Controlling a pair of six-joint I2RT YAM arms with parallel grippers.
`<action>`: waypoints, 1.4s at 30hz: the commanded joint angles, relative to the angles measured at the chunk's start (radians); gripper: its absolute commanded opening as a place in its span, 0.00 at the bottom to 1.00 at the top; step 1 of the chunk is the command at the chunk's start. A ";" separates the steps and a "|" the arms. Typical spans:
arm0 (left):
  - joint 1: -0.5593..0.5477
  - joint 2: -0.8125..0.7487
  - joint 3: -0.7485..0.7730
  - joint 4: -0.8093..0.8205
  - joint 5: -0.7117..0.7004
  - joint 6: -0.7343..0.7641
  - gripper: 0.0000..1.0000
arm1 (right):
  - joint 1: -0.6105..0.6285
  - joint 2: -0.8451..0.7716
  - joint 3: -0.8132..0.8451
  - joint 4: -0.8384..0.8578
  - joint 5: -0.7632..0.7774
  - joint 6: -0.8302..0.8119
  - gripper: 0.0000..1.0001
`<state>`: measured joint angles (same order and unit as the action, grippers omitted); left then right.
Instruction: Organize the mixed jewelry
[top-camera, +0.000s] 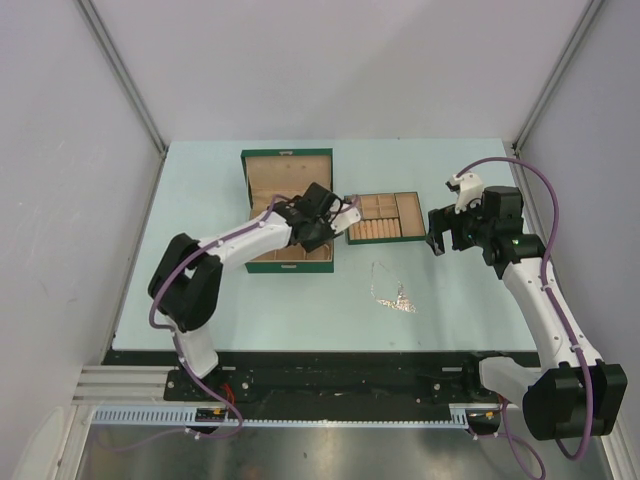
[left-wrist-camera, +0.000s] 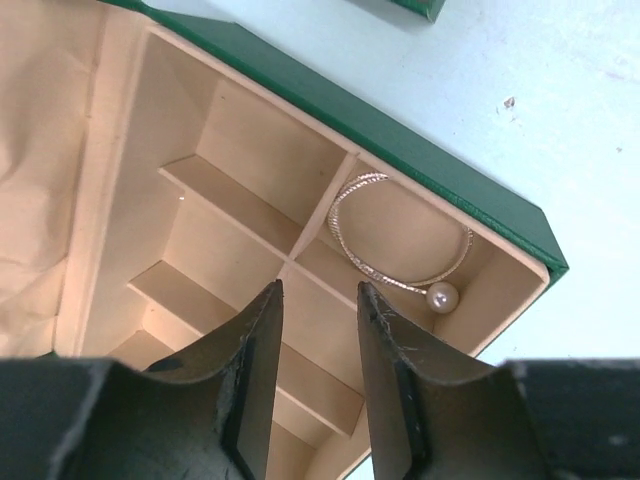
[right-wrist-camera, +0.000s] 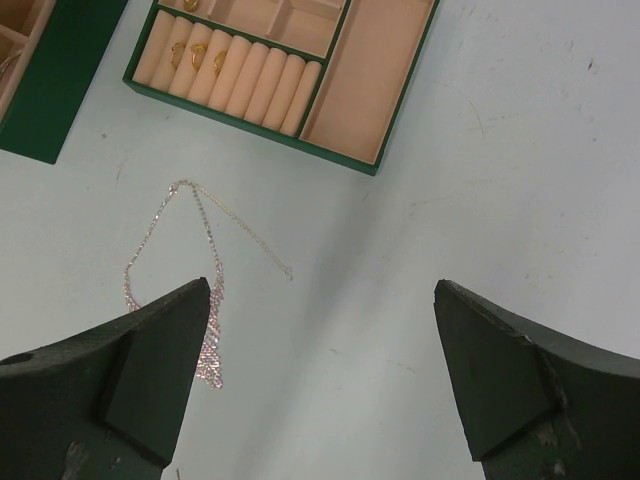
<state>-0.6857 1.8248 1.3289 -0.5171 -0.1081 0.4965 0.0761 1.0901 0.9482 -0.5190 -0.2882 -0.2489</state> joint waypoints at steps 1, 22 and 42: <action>-0.008 -0.136 -0.010 0.052 0.007 -0.016 0.41 | -0.002 -0.018 0.001 -0.006 -0.025 -0.016 1.00; -0.008 -0.384 -0.112 -0.008 0.166 -0.027 0.46 | 0.346 0.229 0.001 0.023 0.222 -0.056 0.89; -0.008 -0.395 -0.145 -0.001 0.145 -0.036 0.46 | 0.399 0.484 0.003 0.114 0.156 -0.173 0.75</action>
<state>-0.6880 1.4582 1.1896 -0.5339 0.0399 0.4706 0.4706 1.5547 0.9463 -0.4385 -0.0990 -0.3782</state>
